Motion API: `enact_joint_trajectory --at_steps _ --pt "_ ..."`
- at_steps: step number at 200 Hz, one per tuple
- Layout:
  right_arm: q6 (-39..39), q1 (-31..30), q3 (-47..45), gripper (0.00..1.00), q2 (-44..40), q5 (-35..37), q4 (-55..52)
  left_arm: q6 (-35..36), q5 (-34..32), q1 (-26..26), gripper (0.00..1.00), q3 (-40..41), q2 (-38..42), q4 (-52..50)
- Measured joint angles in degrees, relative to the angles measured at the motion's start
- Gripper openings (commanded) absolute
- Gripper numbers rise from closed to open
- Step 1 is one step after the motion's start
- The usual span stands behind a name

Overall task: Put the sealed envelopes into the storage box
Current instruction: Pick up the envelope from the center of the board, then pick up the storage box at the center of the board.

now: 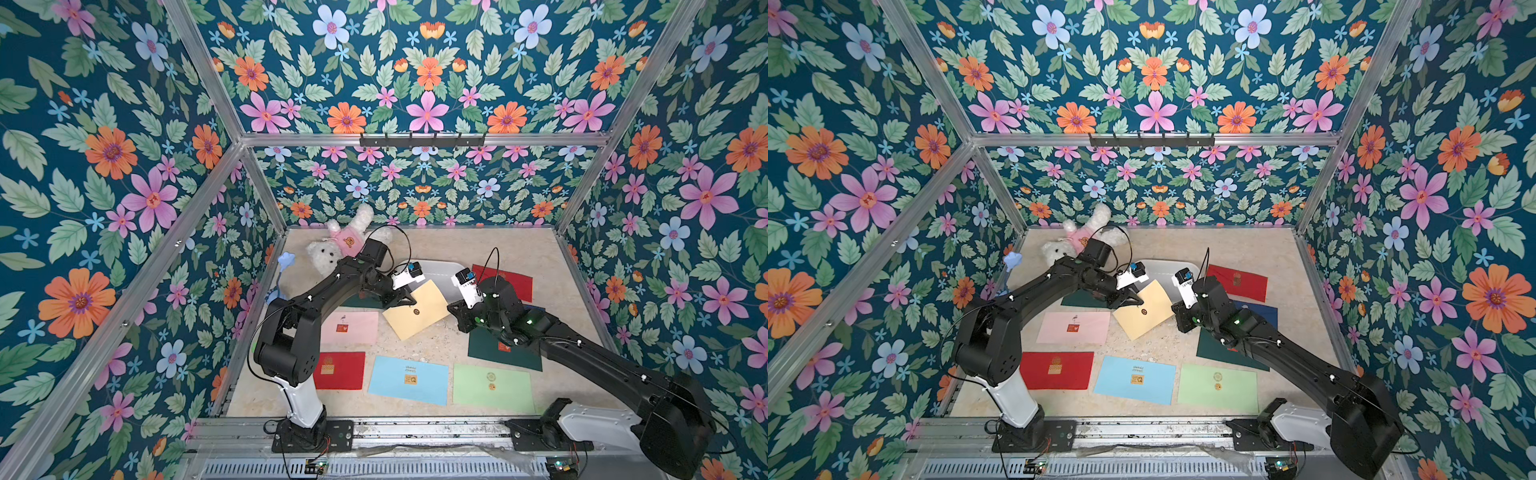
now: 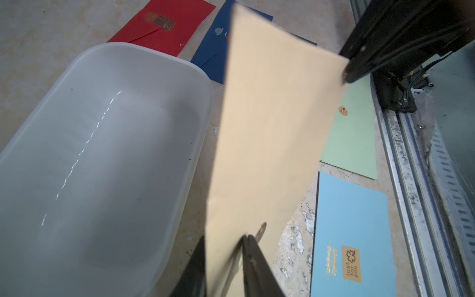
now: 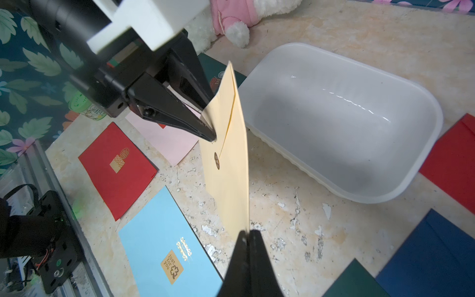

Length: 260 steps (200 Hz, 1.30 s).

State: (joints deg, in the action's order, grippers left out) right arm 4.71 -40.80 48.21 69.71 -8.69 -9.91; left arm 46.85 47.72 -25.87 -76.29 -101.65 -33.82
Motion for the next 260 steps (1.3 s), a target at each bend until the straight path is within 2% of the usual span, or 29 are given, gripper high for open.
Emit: enact_joint_trajectory --at_steps 11,17,34,54,82,115,142,198,260 --pt "-0.04 0.22 -0.07 0.0 0.33 0.74 0.55 0.61 0.11 0.0 0.0 -0.7 -0.44 -0.63" --pt "-0.07 0.33 -0.15 0.03 0.46 1.25 0.83 0.61 0.09 0.02 0.0 -1.25 -0.76 -1.16" --pt "-0.07 0.74 -0.24 0.3 0.68 1.68 1.16 0.66 0.09 0.22 0.0 -2.84 -1.53 -2.95" --pt "-0.07 1.81 -0.39 0.52 0.48 3.23 1.14 0.63 -0.11 0.39 0.0 -3.87 -1.33 -4.17" --pt "0.35 5.79 -1.79 0.6 -0.98 5.73 0.68 0.61 -0.81 0.46 0.0 -5.44 -0.11 -5.57" --pt "4.74 12.26 -2.43 0.62 -0.76 7.74 1.03 -0.55 -1.64 0.46 0.0 -10.95 -1.38 -8.85" --pt "9.97 16.06 -0.96 0.6 5.05 8.74 1.44 -4.35 -3.91 0.46 0.0 -11.63 -0.66 -9.55" --pt "13.6 17.09 6.82 0.56 18.29 7.1 1.49 -13.64 -9.75 0.46 0.0 -9.07 7.78 -4.24" --pt "13.6 17.7 15.98 0.49 31.36 5.4 -0.26 -16.9 -12.26 0.46 0.0 -7.41 11.65 -3.04"
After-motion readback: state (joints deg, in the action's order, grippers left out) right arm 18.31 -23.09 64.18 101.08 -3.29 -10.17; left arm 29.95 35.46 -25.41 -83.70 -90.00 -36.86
